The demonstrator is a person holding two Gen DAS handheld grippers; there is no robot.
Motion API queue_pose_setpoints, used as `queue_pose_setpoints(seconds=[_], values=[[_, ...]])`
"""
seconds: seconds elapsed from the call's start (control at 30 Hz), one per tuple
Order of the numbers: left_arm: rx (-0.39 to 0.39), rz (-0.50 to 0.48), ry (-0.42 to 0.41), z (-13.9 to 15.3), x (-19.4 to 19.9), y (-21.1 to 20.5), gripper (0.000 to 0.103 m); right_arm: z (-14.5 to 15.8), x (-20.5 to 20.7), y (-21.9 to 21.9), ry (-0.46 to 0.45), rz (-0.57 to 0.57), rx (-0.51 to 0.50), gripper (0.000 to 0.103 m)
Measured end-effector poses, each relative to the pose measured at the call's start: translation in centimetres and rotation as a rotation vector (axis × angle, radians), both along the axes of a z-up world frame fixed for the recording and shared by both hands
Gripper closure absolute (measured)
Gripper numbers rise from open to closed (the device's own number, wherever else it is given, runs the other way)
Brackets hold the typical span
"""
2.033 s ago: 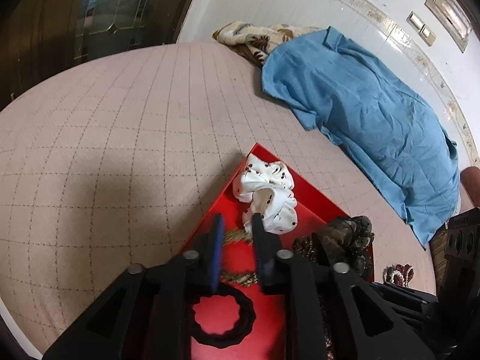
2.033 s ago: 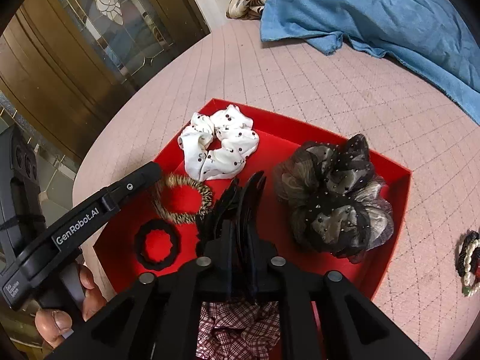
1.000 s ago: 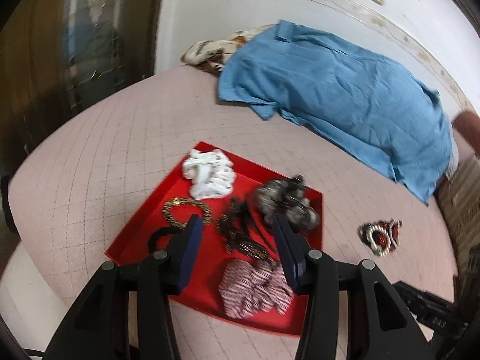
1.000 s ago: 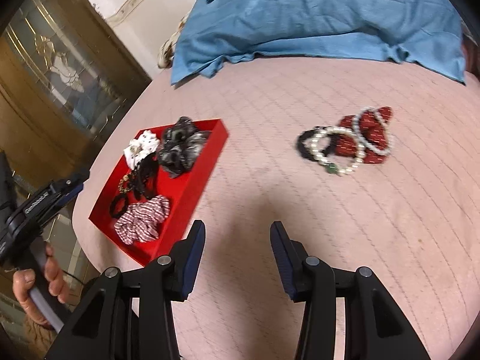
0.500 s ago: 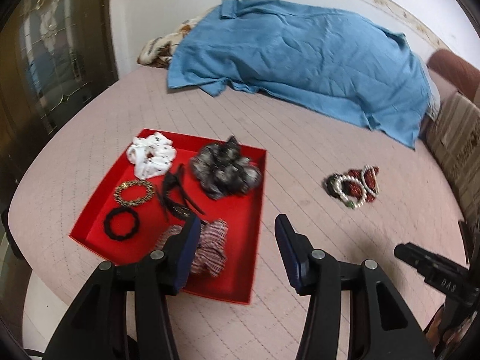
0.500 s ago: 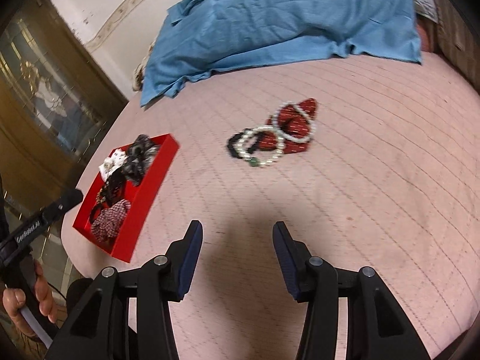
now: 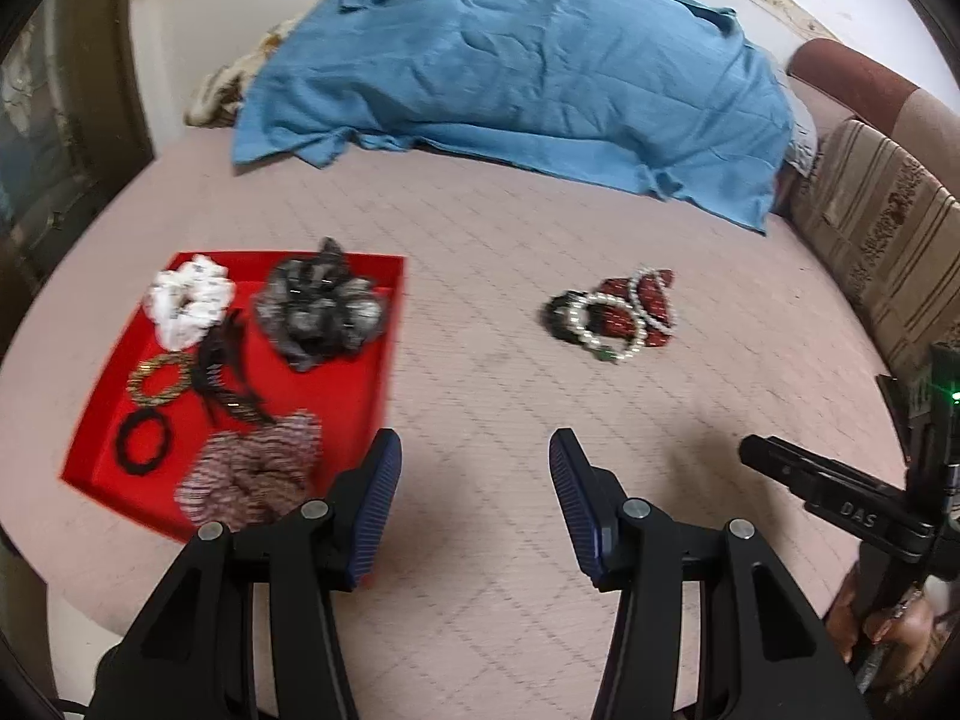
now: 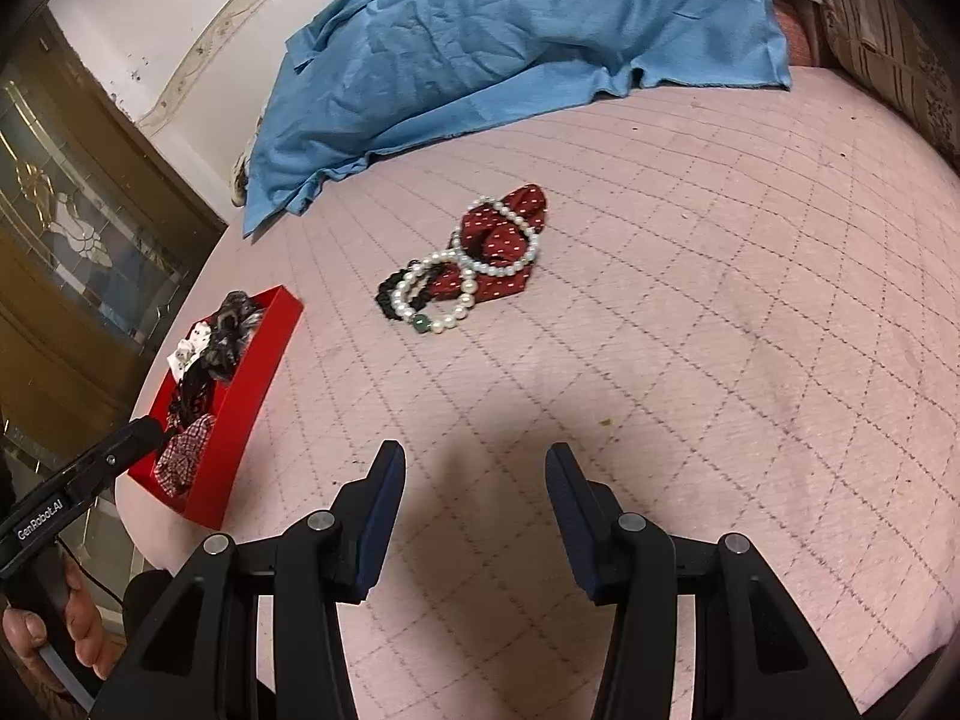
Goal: Organize jewelry
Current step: 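Withdraw both open grippers from the tray toward the pearl bracelet pile, then grasp the white pearl bracelet with left gripper while right grasps pale bead bracelet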
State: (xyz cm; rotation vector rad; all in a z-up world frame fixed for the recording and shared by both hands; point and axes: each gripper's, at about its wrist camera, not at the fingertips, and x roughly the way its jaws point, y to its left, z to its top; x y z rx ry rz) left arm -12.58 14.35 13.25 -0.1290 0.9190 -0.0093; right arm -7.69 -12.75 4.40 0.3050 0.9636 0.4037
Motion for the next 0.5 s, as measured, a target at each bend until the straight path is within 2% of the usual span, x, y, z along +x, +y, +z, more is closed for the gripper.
queue_pose_setpoints(seconds=[0.13,0.2,0.27,0.3,0.5], values=[[-0.066,-0.03,0.028,-0.7,1.9,-0.8,0.054,-0.4,0.7,-0.6,0.007,-0.007,-0.004,0.05],[-0.092,-0.054,0.04,-1.2,3.3,-1.6,0.061,-0.6,1.2,-0.8,0.01,-0.008,-0.007,0.05],[-0.114,-0.073,0.066,-1.8,4.8,-2.5,0.075,-0.9,2.0,-1.1,0.014,-0.011,-0.011,0.05],[-0.127,-0.081,0.082,-2.3,5.6,-3.0,0.077,-1.0,2.5,-1.2,0.018,-0.012,-0.01,0.05],[-0.174,-0.087,0.157,-5.3,10.8,-5.5,0.077,-1.8,6.2,-1.8,0.043,-0.017,0.021,0.05]])
